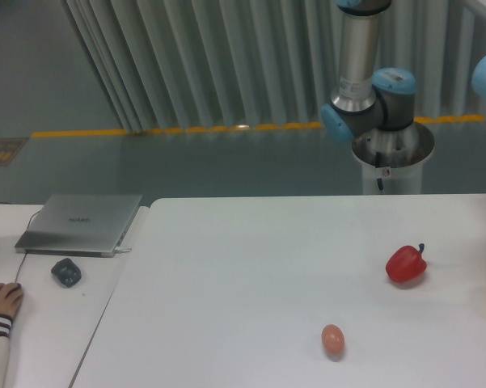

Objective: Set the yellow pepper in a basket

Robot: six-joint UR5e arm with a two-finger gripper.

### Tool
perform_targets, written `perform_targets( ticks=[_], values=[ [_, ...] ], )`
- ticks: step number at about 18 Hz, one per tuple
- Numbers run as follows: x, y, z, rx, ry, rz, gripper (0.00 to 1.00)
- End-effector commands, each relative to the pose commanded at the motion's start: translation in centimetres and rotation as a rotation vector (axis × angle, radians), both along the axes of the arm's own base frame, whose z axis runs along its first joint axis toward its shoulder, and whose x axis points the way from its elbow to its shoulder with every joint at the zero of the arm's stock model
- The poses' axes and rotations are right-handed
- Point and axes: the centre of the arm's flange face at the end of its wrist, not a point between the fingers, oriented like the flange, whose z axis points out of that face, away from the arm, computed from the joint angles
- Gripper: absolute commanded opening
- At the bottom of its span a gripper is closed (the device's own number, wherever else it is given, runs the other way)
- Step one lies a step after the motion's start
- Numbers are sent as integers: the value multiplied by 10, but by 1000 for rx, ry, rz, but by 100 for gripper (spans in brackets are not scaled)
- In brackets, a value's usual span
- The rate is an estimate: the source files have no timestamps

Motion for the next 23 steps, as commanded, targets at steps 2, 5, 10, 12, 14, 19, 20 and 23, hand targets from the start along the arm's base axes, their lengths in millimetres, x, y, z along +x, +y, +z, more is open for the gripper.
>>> perform_targets(
  ticks=[2,5,10,12,14,19,20,23],
  values=[
    [0,1,0,2,4,9,100],
    [0,2,1,5,4,34,100],
    [1,6,1,6,3,46,100],
    [4,13,1,6,3,37,100],
    [6,14,-3,9,-5,62,100],
    [16,47,-15,-1,-20,32,100],
    [18,50,-16,-6,-20,40,100],
    [21,56,-20,6,-14,87,100]
  ],
)
